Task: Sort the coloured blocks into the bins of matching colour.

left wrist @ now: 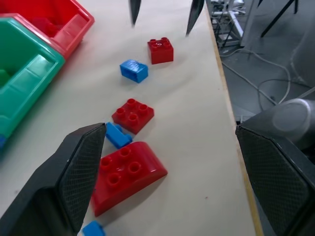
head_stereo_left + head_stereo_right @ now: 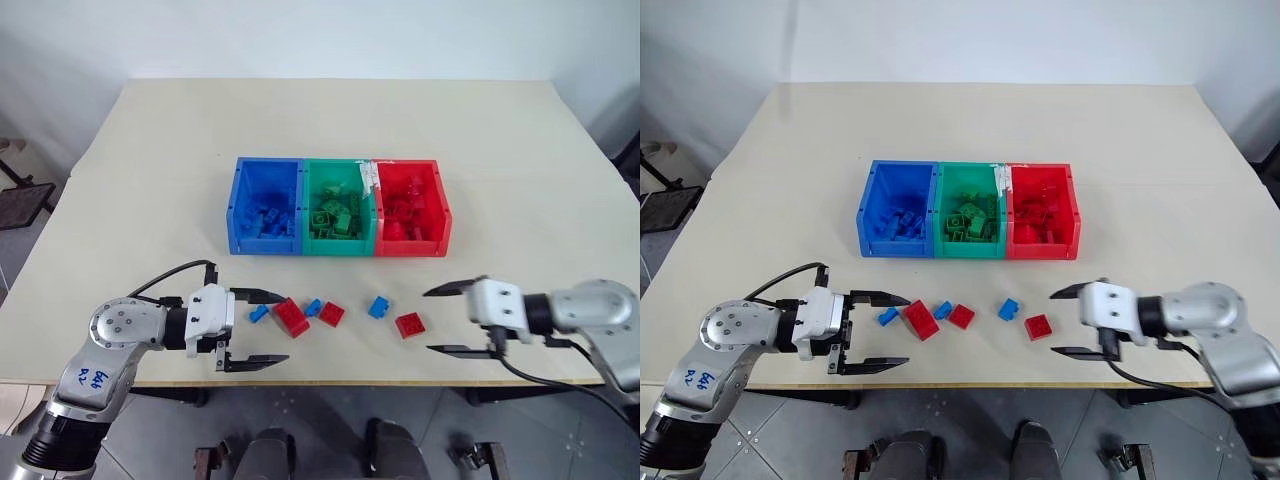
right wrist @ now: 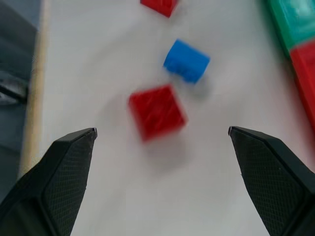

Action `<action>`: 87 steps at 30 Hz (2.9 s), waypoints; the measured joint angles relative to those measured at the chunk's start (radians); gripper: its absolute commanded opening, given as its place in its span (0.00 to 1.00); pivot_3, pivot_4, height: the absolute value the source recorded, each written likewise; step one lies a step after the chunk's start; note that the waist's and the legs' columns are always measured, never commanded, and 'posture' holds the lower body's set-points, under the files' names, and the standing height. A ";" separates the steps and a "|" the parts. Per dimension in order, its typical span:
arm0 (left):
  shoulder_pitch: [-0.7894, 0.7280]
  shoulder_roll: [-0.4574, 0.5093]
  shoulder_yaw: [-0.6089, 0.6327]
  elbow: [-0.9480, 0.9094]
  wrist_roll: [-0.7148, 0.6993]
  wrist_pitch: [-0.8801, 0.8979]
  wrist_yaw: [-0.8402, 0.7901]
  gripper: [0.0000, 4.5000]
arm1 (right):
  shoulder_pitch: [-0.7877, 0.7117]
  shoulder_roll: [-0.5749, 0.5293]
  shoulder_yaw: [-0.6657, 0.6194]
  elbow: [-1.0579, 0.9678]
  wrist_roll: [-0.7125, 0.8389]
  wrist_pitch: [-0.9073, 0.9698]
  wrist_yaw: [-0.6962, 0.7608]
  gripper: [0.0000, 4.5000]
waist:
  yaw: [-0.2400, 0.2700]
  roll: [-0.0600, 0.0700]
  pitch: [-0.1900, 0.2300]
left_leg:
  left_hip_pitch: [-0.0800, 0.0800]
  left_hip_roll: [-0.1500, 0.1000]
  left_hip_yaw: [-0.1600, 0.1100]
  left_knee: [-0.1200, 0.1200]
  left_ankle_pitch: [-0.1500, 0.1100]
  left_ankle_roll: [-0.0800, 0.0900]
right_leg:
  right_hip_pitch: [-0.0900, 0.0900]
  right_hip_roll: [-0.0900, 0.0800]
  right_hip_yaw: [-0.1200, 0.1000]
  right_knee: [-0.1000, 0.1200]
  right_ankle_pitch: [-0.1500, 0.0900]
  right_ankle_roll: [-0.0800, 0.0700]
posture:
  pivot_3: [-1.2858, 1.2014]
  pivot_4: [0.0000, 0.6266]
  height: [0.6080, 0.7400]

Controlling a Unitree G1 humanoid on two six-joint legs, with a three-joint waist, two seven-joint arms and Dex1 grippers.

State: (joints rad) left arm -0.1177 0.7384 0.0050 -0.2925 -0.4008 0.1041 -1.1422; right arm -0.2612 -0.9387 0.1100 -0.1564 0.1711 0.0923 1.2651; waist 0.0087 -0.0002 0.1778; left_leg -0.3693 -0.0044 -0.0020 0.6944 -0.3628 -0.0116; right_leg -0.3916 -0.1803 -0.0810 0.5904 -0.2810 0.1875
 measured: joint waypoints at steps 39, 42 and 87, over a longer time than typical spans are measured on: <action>0.062 -0.081 0.267 0.067 -0.075 0.040 0.280 1.00 | -0.327 0.342 -0.187 0.228 0.121 0.259 -0.447 0.99 | -0.008 0.000 0.000 | 0.000 0.001 -0.001 -0.001 -0.001 -0.002 | -0.001 0.000 -0.009 0.001 0.001 -0.001 | 0.52 0.24 1.00; 0.045 -0.043 0.252 0.094 -0.065 0.020 0.216 1.00 | -0.152 0.295 -0.252 0.097 0.223 0.207 -0.312 0.99 | -0.001 0.000 0.000 | -0.001 0.001 0.000 -0.001 -0.002 -0.001 | 0.000 -0.001 -0.010 0.000 0.001 0.000 | 0.52 0.24 1.00; 0.024 -0.039 0.133 0.047 -0.024 -0.020 0.136 1.00 | -0.261 0.250 0.128 -0.222 0.170 0.754 -0.400 0.32 | -0.004 0.000 0.000 | 0.000 0.005 0.004 0.002 -0.003 0.000 | -0.001 -0.001 -0.015 0.001 0.003 -0.004 | 0.52 0.24 1.00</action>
State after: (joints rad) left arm -0.0937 0.6991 0.1377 -0.2459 -0.4248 0.0837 -1.0059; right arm -0.5222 -0.6883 0.2384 -0.3788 0.3407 0.8466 0.8653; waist 0.0049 -0.0002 0.1778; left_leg -0.3693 0.0001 0.0020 0.6967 -0.3661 -0.0120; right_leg -0.3931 -0.1816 -0.0956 0.5914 -0.2779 0.1838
